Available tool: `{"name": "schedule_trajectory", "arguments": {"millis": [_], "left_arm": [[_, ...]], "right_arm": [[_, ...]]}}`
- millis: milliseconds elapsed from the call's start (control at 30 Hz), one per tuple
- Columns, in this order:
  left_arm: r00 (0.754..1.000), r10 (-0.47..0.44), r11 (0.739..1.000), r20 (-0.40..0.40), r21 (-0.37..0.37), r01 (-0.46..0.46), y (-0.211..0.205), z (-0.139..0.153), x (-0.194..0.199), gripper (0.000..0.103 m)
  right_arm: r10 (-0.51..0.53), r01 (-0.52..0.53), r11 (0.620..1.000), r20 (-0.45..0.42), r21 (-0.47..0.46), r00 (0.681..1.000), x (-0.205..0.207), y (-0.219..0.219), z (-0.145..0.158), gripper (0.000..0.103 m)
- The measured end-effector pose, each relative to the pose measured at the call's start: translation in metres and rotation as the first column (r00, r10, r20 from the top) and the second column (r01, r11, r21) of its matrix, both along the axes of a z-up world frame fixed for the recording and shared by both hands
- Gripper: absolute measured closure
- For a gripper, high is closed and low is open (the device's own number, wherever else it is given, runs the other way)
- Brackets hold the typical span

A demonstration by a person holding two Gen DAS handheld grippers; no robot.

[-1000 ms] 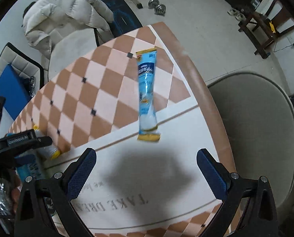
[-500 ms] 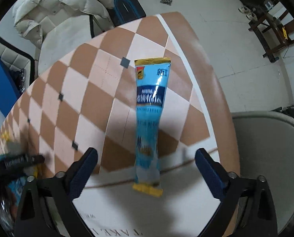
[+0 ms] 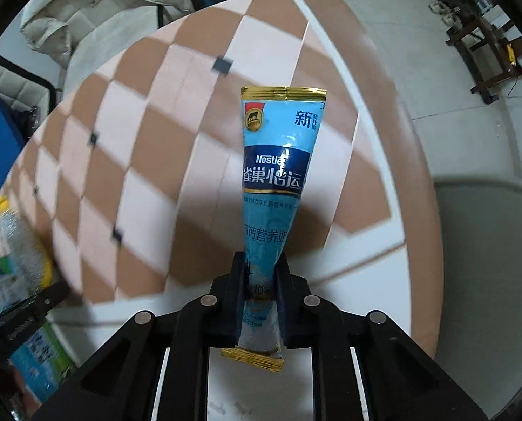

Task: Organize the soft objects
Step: 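Grasp the silver scrubber with the left tool while the right tool grasps the blue Nestle tube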

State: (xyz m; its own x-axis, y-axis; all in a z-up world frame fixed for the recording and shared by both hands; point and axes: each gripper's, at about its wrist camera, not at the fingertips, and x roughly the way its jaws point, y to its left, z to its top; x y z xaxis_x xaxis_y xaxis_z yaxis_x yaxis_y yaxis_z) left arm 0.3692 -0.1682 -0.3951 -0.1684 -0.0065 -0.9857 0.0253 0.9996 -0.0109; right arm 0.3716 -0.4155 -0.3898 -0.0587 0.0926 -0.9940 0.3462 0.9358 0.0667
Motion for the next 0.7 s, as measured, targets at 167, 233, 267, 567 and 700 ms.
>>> {"name": "schedule_trajectory", "arguments": {"millis": [167,233,267,567,700], "left_arm": [[0.997,-0.055,0.996,0.061,-0.069,0.059,0.007,0.033,-0.044,0.091],[0.994,-0.083,0.993,0.074,-0.078,0.089,0.016,0.042,-0.053,0.091],[0.994,-0.080,0.992,0.075,-0.093,0.087,0.022,0.044,-0.056,0.091],[0.996,-0.026,0.972,0.085,-0.233,0.045,0.067,0.085,-0.027,0.088],[0.994,-0.103,0.962,0.027,-0.253,0.106,0.052,0.065,0.004,0.050]], "right_arm": [[0.024,-0.030,0.997,0.073,0.074,0.997,-0.035,0.035,0.035,0.087],[0.033,-0.042,0.994,0.099,0.098,0.995,-0.049,0.054,0.049,0.087],[0.035,-0.046,0.994,0.109,0.098,0.993,-0.056,0.060,0.054,0.087],[0.019,-0.037,0.995,0.177,0.095,0.984,-0.084,0.083,0.099,0.087],[0.015,-0.032,0.995,0.183,0.091,0.983,-0.087,0.084,0.105,0.087]]}}
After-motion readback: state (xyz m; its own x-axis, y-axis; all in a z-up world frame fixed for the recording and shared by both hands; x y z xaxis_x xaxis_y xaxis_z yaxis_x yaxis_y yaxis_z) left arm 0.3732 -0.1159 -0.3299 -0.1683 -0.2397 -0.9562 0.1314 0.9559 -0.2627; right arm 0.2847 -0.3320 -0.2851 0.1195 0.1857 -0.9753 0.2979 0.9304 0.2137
